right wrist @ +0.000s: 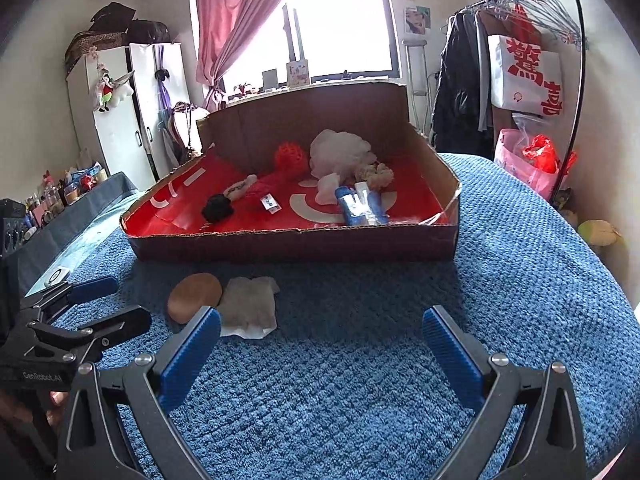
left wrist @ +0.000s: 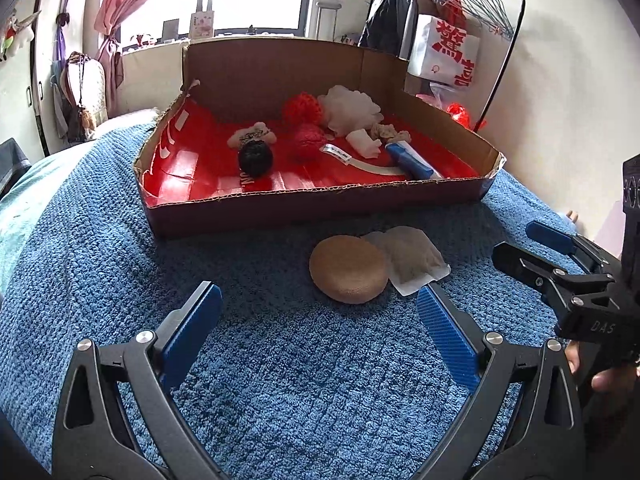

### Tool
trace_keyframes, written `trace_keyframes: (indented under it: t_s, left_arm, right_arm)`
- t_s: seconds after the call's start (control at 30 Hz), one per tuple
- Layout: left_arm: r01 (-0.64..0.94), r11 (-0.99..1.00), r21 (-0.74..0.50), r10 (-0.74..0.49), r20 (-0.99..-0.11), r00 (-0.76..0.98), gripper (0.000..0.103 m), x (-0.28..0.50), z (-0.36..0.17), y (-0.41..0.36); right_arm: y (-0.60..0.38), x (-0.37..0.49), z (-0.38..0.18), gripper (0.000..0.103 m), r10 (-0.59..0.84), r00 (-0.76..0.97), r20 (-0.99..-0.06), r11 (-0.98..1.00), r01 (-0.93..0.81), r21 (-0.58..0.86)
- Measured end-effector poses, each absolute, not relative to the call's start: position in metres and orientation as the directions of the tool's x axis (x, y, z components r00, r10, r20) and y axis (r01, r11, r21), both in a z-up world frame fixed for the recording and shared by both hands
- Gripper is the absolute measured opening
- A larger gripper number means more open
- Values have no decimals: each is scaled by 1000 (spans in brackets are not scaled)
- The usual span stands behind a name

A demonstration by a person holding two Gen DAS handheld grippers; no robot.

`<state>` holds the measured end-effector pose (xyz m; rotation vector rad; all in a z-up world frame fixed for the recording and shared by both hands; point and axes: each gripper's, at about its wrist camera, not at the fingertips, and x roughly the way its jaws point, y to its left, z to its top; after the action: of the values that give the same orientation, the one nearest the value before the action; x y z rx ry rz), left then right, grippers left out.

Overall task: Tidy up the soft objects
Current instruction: 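Lower the left tool onto the tan sponge while the right tool approaches the white pad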

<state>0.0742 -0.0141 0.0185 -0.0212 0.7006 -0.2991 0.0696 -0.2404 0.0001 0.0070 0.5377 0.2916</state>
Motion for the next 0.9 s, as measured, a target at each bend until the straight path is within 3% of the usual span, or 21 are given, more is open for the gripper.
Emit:
trace_keyframes:
  t_s: [0.27,0.57,0.77,0.9]
  left_arm:
    - [319,943,-94,-282,-734,618,100,112,11,-23]
    - [348,936,-51,-250,-792,557,100,139,-2,-42]
    - [304,952,31,-164,-787,595,100,137,-1,-21]
    - [303,953,-23,-205,-785,584,100,141,0,-5]
  right_arm:
    - [-244,103,5,103,316,765,-562,946,-301,122]
    - [-246,121,7,103,325,739,-590,941,-312,129]
    - [-235,126,3,103,354,702,-618,926,-354,129]
    - [-218,127,-1,103,383,666,-640,903,-416,108]
